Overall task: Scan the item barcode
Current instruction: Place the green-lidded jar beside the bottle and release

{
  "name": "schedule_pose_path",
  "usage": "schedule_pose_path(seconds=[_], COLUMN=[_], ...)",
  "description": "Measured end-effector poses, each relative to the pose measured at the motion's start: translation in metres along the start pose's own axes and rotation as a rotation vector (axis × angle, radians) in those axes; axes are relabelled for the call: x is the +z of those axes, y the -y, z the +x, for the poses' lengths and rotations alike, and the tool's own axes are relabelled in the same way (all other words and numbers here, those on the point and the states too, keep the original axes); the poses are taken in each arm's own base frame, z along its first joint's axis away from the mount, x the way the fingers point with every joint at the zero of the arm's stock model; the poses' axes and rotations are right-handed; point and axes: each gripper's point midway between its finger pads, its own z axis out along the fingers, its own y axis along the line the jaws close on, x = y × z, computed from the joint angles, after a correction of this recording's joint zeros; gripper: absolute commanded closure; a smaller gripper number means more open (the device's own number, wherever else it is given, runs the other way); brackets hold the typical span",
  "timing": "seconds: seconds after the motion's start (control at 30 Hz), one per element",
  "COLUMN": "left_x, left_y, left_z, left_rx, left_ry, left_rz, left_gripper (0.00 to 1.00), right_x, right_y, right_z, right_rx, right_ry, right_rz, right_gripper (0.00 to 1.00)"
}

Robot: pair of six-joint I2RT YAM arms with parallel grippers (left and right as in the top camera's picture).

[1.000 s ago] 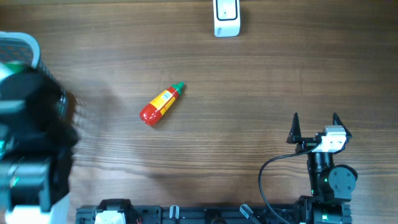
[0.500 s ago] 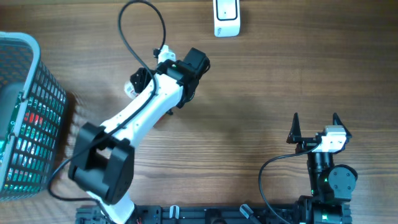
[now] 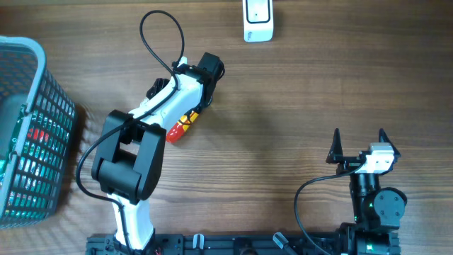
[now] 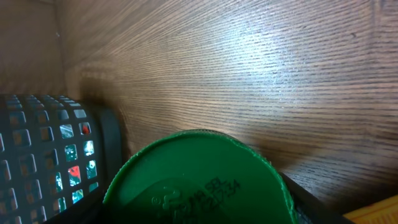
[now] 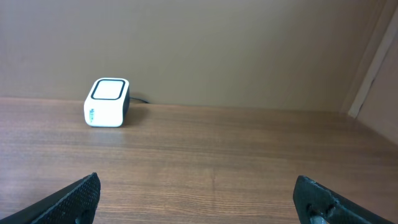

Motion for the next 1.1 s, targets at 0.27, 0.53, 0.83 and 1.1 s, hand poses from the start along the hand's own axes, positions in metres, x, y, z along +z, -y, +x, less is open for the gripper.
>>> schedule_pose_path(seconds=[0.27, 0.53, 0.83, 1.1], left_x=[-0.001, -0.004, -0.006, -0.036], left_y=[0.019, 0.038, 0.044, -0.010], left_z=[-0.004, -0.008, -0.007, -0.063], left_rx=[-0.020, -0.044, -0.096, -0.378], left_ry=[0.005, 0.010, -0.006, 0.054], left_rz=[0.104, 0.215, 0.251, 0.270], left_gripper=[0.07, 0.07, 0.00, 0.00], right_x=[0.000, 0.000, 0.000, 0.000], right_y=[0.000, 0.000, 0.000, 0.000], right_z=[0.000, 0.000, 0.000, 0.000], right_rx=[0.000, 0.000, 0.000, 0.000], right_ry=[0.000, 0.000, 0.000, 0.000], right_rz=[0.000, 0.000, 0.000, 0.000], right_gripper=[0.00, 0.00, 0.00, 0.00])
